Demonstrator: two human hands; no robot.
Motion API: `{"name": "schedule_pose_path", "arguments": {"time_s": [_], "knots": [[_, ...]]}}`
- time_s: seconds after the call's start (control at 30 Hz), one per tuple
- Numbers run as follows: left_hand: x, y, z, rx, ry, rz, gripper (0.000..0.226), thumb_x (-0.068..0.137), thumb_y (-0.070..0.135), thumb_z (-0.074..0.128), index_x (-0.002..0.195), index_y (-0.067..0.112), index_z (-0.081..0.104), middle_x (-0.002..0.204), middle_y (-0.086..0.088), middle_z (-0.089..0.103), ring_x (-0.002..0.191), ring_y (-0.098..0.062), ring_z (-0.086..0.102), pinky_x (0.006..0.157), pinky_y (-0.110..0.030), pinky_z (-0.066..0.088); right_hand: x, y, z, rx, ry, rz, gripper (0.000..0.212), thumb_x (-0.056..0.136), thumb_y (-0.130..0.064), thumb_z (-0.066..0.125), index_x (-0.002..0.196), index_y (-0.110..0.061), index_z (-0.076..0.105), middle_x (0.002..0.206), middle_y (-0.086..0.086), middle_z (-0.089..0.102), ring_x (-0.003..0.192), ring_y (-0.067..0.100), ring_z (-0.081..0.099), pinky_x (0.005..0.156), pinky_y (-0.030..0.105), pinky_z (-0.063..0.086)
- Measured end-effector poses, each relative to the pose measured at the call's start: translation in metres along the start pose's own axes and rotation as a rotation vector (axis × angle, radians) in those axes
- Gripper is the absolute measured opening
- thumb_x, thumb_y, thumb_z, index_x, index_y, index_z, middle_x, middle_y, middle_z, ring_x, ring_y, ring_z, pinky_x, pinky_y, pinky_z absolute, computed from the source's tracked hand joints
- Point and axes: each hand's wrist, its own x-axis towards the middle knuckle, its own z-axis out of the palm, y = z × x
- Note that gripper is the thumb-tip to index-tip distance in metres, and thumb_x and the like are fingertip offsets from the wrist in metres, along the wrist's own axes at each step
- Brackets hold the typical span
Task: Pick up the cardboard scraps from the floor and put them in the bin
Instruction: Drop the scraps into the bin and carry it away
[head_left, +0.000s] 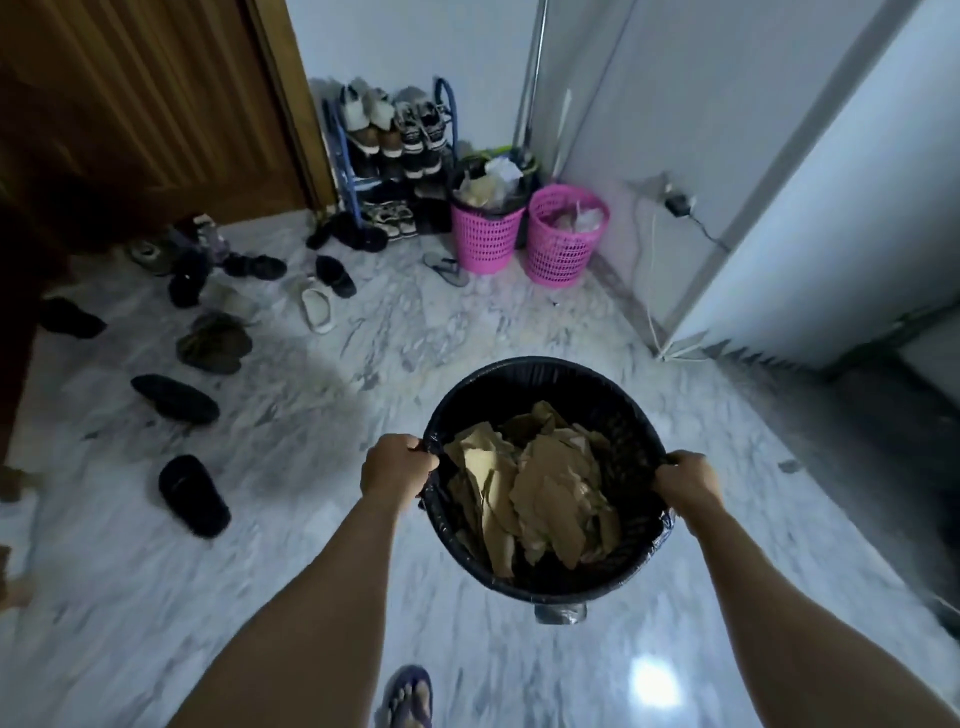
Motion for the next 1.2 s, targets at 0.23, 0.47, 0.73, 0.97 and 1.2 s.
{"name": "schedule_pose_path", "arguments": {"time_s": [0.23,0.47,0.73,0.97,1.2], "knots": [[0.099,0.128,0.096,0.128,-0.059,0.028,0.020,0.080,0.008,0.069,0.065,0.019,0.067,0.072,-0.008,0.072,0.070,-0.029,0.072,0.073,-0.046,0.064,0.140,0.005,-0.044,0.089,0.043,0.161,0.023,0.076,-0.001,0.057,0.092,-0.006,0.072,0.087,0.025,0.071,0.075,0.035,0.061,0.072,0.041,0.053],[0.198,0.228,0.198,0.208,-0.082,0.049,0.007,0.080,0.011,0.072,0.077,0.005,0.073,0.075,-0.016,0.075,0.067,-0.030,0.074,0.066,-0.047,0.064,0.294,-0.008,-0.093,0.085,-0.004,0.221,0.018,0.070,0.005,0.059,0.082,0.002,0.072,0.065,0.018,0.061,0.060,0.029,0.054,0.056,0.031,0.043],[0.336,0.338,0.297,0.186,-0.158,-0.017,0.014,0.075,0.013,0.078,0.065,0.020,0.071,0.076,-0.011,0.076,0.072,-0.031,0.074,0.068,-0.050,0.064,0.476,-0.038,-0.120,0.100,-0.026,0.292,0.023,0.071,0.005,0.061,0.084,-0.010,0.073,0.071,0.016,0.069,0.065,0.033,0.066,0.064,0.039,0.055],[0.481,0.373,0.403,0.191,-0.175,-0.067,0.013,0.060,0.023,0.078,0.057,0.031,0.068,0.082,-0.015,0.077,0.080,-0.036,0.075,0.074,-0.054,0.062,0.642,-0.025,-0.083,0.175,-0.024,0.382,0.034,0.074,0.002,0.060,0.102,-0.012,0.071,0.076,0.014,0.070,0.072,0.031,0.067,0.064,0.031,0.050],[0.609,0.356,0.517,0.229,-0.256,-0.106,0.011,0.069,0.019,0.079,0.080,0.019,0.074,0.094,-0.020,0.076,0.087,-0.037,0.075,0.082,-0.051,0.062,0.799,0.020,-0.014,0.151,-0.031,0.391,0.030,0.071,0.007,0.062,0.094,-0.010,0.070,0.077,0.018,0.069,0.080,0.035,0.069,0.077,0.043,0.058]]}}
